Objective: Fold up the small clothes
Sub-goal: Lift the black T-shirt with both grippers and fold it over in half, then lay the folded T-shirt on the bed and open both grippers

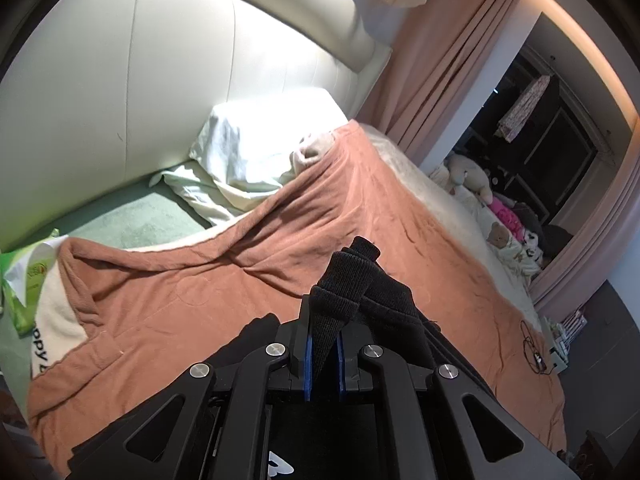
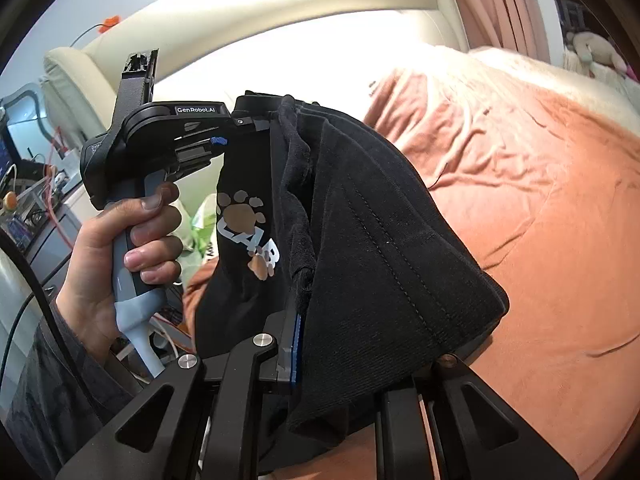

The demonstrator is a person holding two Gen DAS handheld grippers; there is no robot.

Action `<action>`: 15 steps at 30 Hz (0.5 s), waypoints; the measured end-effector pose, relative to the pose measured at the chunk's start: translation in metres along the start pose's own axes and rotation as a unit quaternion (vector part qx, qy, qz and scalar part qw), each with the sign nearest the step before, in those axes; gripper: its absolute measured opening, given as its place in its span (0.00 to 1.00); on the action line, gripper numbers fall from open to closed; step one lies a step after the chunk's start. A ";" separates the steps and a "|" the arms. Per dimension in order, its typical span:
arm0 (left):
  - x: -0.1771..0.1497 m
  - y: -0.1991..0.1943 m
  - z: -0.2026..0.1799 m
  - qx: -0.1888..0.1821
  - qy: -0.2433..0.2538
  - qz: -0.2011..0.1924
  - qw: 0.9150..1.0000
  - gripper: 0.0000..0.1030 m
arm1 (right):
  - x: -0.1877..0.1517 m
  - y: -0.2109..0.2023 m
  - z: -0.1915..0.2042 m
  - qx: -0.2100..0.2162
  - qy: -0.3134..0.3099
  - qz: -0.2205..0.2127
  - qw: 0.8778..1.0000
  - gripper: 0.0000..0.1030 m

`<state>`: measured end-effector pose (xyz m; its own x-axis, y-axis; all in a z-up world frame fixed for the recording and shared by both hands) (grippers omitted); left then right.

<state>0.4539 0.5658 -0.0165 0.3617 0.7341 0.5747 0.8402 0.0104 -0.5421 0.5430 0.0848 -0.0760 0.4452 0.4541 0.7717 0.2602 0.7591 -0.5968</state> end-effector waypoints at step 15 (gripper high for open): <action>-0.033 0.113 0.018 0.063 0.031 0.070 0.995 0.08 | -0.031 0.072 -0.031 0.001 0.089 0.042 0.995 0.13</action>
<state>0.5296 0.5548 -0.1082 0.5001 0.6906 0.5225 0.7232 -0.0012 -0.6906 0.5743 0.1110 -0.1496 0.6100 0.4269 0.6676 0.2134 0.7229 -0.6572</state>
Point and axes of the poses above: each gripper's, at about its wrist camera, not at the fingertips, and y roughly the way its jaws point, z to its left, x to its top, the point moved 1 cm from there along y, roughly the way its jaws point, and after that the axes turned 12 degrees about -y, right-handed, at the moved point
